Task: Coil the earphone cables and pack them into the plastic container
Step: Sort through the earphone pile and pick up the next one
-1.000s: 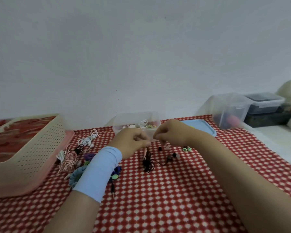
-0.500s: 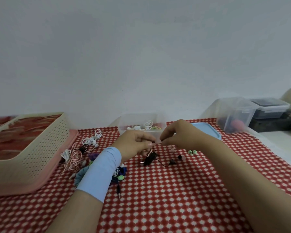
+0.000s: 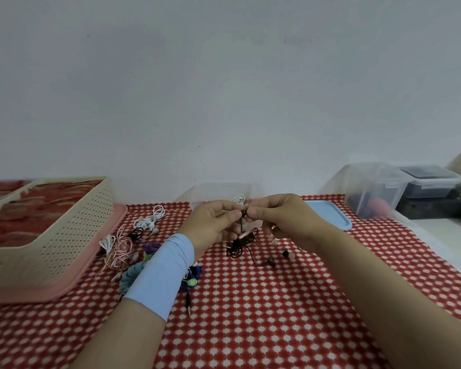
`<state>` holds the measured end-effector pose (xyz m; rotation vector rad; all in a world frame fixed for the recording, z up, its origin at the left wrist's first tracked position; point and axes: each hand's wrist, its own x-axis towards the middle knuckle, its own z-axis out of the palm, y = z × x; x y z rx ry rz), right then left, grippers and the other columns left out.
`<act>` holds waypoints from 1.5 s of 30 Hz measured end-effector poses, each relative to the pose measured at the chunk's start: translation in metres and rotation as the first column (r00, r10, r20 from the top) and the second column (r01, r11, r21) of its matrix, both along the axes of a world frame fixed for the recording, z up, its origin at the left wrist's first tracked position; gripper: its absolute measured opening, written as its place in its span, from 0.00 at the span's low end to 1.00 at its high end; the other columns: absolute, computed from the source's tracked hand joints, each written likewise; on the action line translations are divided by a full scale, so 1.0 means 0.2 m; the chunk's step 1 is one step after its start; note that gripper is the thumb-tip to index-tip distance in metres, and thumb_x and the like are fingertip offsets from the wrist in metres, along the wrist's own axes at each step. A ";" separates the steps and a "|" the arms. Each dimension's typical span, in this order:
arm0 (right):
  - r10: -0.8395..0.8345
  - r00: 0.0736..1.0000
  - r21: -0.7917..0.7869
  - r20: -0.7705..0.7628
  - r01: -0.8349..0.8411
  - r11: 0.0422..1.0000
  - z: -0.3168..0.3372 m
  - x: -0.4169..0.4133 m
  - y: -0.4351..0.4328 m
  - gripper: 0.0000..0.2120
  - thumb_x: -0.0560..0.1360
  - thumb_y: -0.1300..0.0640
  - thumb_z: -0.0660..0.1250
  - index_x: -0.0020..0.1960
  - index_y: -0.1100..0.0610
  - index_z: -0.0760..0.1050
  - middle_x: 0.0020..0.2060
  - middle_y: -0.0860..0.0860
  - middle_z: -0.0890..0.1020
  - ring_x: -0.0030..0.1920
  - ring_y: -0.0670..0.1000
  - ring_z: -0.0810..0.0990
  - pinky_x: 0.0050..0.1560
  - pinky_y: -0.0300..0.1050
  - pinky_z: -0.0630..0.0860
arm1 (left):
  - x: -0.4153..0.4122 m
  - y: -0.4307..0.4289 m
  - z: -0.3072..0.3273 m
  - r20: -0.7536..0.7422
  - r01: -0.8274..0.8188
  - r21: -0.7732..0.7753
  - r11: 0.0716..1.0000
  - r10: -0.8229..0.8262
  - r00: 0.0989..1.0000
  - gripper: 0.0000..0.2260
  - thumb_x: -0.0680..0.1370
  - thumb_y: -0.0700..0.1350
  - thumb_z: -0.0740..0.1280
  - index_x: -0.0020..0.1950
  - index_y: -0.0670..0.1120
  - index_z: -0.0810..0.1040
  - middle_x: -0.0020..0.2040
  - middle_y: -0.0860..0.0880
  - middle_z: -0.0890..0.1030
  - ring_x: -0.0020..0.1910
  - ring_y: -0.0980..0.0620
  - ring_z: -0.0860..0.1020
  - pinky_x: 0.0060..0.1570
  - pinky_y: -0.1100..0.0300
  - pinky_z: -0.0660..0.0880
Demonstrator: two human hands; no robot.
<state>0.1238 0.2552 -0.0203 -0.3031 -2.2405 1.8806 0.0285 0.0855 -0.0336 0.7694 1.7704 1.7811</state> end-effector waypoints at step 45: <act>0.204 0.962 -0.322 0.180 -0.138 0.937 0.06 0.02 0.01 0.22 0.71 0.53 0.71 0.62 0.62 0.80 0.37 0.47 0.82 0.27 0.44 0.70 0.22 0.33 0.65 | 0.05 0.02 0.01 -0.002 -0.015 0.237 0.971 0.016 1.000 0.06 0.75 0.33 0.69 0.48 0.40 0.84 0.39 0.44 0.85 0.35 0.53 0.81 0.39 0.63 0.79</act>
